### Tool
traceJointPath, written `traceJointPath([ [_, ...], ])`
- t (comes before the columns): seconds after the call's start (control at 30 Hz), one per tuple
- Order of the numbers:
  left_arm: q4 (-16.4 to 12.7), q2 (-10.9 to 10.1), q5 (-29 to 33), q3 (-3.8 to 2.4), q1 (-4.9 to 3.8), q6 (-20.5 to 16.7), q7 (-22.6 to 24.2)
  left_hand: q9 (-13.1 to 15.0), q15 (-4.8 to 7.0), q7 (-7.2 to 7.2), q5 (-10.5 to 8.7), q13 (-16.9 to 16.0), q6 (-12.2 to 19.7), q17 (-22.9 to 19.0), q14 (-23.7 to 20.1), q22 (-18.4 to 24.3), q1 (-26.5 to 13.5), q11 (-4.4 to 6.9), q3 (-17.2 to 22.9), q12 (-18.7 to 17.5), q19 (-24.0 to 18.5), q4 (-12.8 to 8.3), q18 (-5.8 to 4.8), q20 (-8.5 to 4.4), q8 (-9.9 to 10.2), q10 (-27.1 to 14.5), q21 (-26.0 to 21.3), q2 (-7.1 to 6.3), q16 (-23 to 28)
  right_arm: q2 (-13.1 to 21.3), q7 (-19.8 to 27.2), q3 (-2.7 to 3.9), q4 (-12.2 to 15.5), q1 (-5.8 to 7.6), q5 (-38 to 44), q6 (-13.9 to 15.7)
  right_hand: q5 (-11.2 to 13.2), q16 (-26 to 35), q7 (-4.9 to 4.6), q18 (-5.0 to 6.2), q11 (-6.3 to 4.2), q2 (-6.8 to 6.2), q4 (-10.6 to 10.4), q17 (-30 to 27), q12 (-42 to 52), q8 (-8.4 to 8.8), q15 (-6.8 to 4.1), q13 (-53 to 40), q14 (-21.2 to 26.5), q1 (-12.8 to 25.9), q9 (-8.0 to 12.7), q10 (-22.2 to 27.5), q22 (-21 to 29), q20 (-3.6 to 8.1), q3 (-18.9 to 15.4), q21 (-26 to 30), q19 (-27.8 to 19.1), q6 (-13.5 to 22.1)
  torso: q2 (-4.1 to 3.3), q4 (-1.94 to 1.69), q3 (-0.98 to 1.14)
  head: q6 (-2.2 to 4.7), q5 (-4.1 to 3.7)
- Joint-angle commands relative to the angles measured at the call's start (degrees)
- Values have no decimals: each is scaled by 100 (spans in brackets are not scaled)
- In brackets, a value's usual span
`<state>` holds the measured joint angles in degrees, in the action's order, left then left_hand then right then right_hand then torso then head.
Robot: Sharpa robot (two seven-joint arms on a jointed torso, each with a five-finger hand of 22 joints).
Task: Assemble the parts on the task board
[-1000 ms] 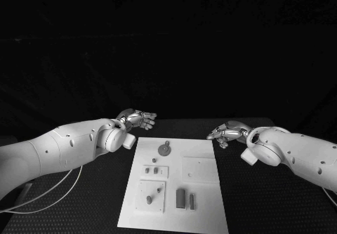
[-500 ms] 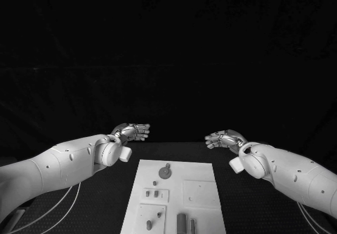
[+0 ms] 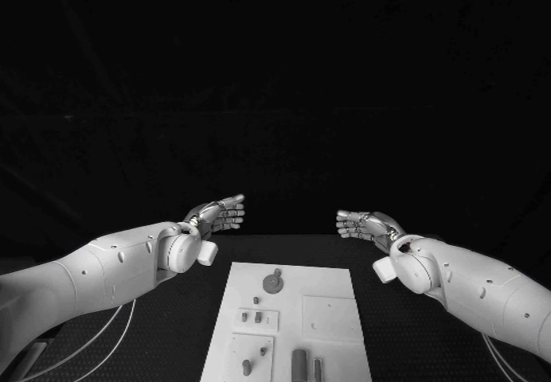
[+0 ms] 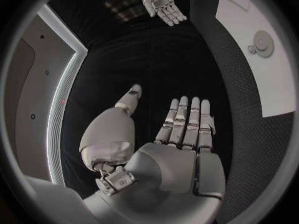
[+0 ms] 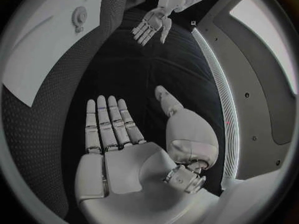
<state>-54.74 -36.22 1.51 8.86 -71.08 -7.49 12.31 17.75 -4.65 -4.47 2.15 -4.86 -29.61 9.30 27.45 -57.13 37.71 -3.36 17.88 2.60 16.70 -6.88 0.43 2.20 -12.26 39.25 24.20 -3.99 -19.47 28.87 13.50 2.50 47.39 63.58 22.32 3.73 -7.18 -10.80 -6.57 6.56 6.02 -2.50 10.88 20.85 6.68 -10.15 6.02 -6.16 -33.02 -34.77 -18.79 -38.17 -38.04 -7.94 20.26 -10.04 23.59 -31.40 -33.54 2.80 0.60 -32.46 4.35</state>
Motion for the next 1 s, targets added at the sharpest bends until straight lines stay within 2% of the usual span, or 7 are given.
traceJointPath([
  [0.03,-108,-16,-8,-30,25,-118,61,-1775,465,447,-215,486,2961,-930,-2745,5713,-3771,336,-1788,-260,-1670,688,-43,-220,1226,-3925,-2420,399,1947,48,49,-1,96,5,-48,102,718,1080,657,-656,-602,250,-1088,-2085,-668,1015,-602,616,3302,3477,1879,3817,3804,794,-2026,1004,-2359,3140,29,-33,-10,-17,-57],
  [0.13,-305,-64,-16,-80,86,-323,158,-1775,465,447,-215,486,2961,-930,-2745,5713,-3771,336,-1788,-260,-1670,688,-43,-220,1226,-3925,-2420,399,1947,124,127,-13,302,-12,-156,297,718,1080,657,-656,-602,250,-1088,-2085,-668,1015,-602,616,3302,3477,1879,3817,3804,794,-2026,1004,-2359,3140,86,-101,-24,-65,-160],
  [0.27,-788,-181,-36,-201,237,-824,397,-1775,465,447,-215,486,2961,-930,-2745,5713,-3771,336,-1788,-260,-1670,688,-43,-220,1226,-3925,-2420,399,1947,309,317,-43,803,-54,-419,771,718,1080,657,-656,-602,250,-1088,-2085,-668,1015,-602,616,3302,3477,1879,3817,3804,794,-2026,1004,-2359,3140,189,-225,-49,-153,-350],
  [0.4,-1479,-350,-65,-374,454,-1543,739,-1775,465,447,-215,486,2961,-930,-2745,5713,-3771,336,-1788,-260,-1670,688,-43,-220,1226,-3925,-2420,399,1947,574,590,-86,1523,-114,-797,1452,718,1080,657,-656,-602,250,-1088,-2085,-668,1015,-602,616,3302,3477,1879,3817,3804,794,-2026,1004,-2359,3140,234,-278,-59,-190,-432],
  [0.7,-2950,-708,-127,-743,913,-3070,1466,-1775,465,447,-215,486,2961,-930,-2745,5713,-3771,336,-1788,-260,-1670,688,-43,-220,1226,-3925,-2420,399,1947,1194,1229,-187,3203,-254,-1679,3042,718,1080,657,-656,-602,250,-1088,-2085,-668,1015,-602,616,3302,3477,1879,3817,3804,794,-2026,1004,-2359,3140,236,-280,-60,-192,-435],
  [0.9,-3448,-829,-148,-867,1069,-3587,1713,-1775,465,447,-215,486,2961,-930,-2745,5713,-3771,336,-1788,-260,-1670,688,-43,-220,1226,-3925,-2420,399,1947,1478,1521,-233,3973,-318,-2083,3770,718,1080,657,-656,-602,250,-1088,-2085,-668,1015,-602,616,3302,3477,1879,3817,3804,794,-2026,1004,-2359,3140,236,-280,-60,-192,-435],
  [1.0,-3519,-847,-151,-885,1091,-3661,1748,-1775,465,447,-215,486,2961,-930,-2745,5713,-3771,336,-1788,-260,-1670,688,-43,-220,1226,-3925,-2420,399,1947,1548,1594,-244,4164,-334,-2184,3951,718,1080,657,-656,-602,250,-1088,-2085,-668,1015,-602,616,3302,3477,1879,3817,3804,794,-2026,1004,-2359,3140,236,-280,-60,-192,-435],
])
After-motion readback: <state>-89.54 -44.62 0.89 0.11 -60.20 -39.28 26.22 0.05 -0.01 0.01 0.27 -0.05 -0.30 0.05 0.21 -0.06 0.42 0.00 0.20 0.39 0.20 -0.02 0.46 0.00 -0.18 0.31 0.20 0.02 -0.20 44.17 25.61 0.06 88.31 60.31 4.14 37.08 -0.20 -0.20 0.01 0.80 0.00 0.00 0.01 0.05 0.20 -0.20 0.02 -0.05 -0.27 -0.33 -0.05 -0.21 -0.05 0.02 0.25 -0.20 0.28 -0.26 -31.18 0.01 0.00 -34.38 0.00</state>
